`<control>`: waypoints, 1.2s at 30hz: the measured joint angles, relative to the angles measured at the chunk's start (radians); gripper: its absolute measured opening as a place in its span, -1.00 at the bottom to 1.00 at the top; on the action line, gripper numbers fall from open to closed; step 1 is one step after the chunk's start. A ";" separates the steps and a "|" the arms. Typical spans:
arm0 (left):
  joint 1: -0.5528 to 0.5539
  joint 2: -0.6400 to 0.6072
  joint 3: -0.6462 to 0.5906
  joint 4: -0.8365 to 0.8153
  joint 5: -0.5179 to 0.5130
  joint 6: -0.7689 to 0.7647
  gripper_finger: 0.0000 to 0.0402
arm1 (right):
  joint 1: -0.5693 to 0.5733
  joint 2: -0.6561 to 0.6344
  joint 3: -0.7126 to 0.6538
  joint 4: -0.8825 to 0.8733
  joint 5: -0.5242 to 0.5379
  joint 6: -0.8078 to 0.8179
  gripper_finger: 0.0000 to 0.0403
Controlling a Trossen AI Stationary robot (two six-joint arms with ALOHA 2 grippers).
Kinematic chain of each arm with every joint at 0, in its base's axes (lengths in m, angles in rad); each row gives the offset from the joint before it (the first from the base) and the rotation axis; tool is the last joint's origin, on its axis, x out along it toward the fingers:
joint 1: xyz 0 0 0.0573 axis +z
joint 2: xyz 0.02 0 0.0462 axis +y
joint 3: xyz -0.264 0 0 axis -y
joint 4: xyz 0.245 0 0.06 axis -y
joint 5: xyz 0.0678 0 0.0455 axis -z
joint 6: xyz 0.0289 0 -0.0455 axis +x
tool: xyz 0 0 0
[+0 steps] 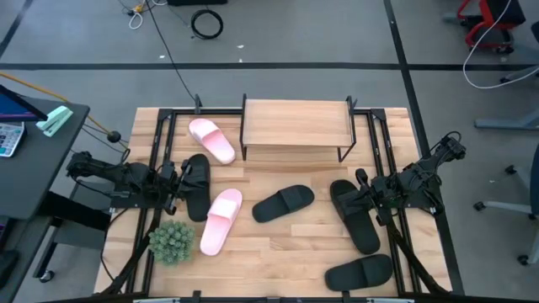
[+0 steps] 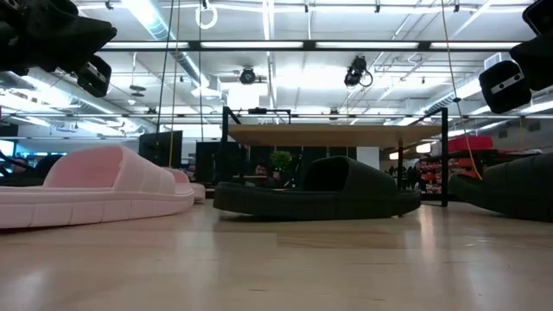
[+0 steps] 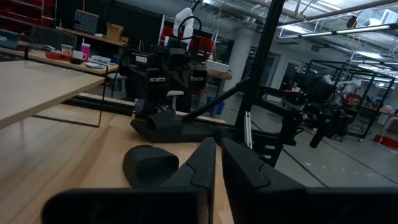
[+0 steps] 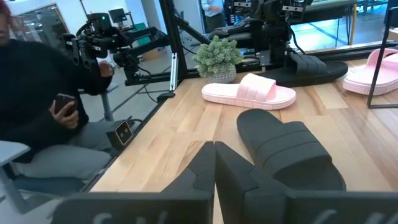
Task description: Pick and place slides into the shelf
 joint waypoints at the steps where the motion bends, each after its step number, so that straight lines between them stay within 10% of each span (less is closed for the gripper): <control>1: 0.000 0.000 0.000 0.000 0.000 0.001 -0.82 | 0.000 0.000 0.000 0.000 0.000 0.000 -0.93; 36: 0.000 0.001 0.023 0.025 -0.008 0.118 -0.81 | 0.000 0.000 0.000 0.000 0.000 0.000 -0.93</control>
